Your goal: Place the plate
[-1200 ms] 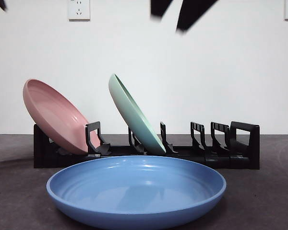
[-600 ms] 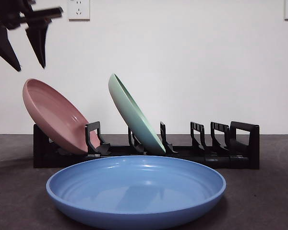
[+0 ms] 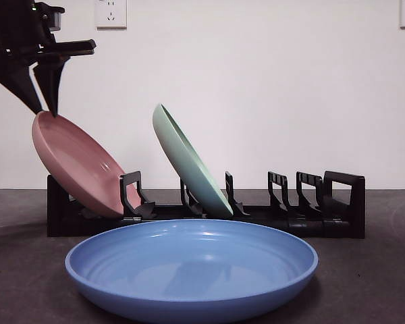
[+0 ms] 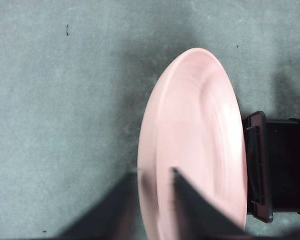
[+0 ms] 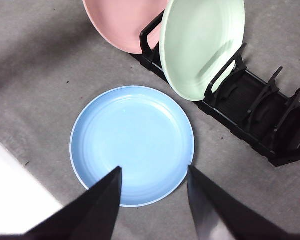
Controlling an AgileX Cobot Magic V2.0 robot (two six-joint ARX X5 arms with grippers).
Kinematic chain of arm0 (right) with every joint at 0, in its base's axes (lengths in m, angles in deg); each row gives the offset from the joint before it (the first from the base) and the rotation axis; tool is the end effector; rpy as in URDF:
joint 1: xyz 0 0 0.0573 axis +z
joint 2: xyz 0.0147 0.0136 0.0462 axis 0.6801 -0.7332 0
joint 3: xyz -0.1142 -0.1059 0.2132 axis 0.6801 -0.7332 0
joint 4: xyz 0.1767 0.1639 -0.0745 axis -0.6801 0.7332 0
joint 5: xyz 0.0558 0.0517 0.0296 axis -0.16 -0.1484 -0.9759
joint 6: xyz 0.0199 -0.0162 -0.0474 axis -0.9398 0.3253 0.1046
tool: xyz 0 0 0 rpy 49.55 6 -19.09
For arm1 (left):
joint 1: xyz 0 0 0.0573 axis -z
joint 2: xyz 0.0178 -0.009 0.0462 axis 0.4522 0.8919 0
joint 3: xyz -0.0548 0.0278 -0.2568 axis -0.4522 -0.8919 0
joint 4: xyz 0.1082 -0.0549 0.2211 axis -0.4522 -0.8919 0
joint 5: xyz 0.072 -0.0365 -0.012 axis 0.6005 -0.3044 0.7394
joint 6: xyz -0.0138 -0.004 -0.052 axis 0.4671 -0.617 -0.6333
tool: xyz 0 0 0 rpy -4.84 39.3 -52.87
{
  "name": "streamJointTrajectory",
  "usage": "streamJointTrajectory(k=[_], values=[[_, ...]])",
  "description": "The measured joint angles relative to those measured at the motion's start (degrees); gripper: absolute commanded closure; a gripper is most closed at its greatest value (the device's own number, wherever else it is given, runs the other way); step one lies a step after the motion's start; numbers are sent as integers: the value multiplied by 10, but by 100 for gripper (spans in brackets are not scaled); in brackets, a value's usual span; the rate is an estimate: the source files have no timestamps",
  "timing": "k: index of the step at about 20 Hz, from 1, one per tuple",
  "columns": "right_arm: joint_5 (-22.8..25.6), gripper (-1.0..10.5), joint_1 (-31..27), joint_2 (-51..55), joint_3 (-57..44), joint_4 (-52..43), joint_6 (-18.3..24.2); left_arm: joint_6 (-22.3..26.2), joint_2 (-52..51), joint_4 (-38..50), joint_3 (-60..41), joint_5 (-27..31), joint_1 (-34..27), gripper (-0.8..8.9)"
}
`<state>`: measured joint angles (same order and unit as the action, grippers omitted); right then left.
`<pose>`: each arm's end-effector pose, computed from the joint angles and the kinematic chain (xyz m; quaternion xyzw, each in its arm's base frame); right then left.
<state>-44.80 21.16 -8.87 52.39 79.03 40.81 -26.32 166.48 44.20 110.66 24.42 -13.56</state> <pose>0.0903 0.1661 0.3790 -0.1156 0.3696 0.3084 0.8689 0.3193 -0.0732 0.3132 -0.0382 0.4529 -0.0127 0.8906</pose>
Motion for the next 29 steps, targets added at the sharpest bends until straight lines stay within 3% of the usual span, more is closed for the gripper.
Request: streamJointTrajectory(k=[11, 20, 29], values=[[0, 740, 0, 0, 0, 0, -2, 15, 0, 0, 5, 4, -1, 798], [2, 740, 0, 1, 0, 0, -2, 46, -12, -114, 118, 42, 0, 798], [80, 740, 0, 48, 0, 18, -2, 55, -104, -216, 120, 41, -2, 799]])
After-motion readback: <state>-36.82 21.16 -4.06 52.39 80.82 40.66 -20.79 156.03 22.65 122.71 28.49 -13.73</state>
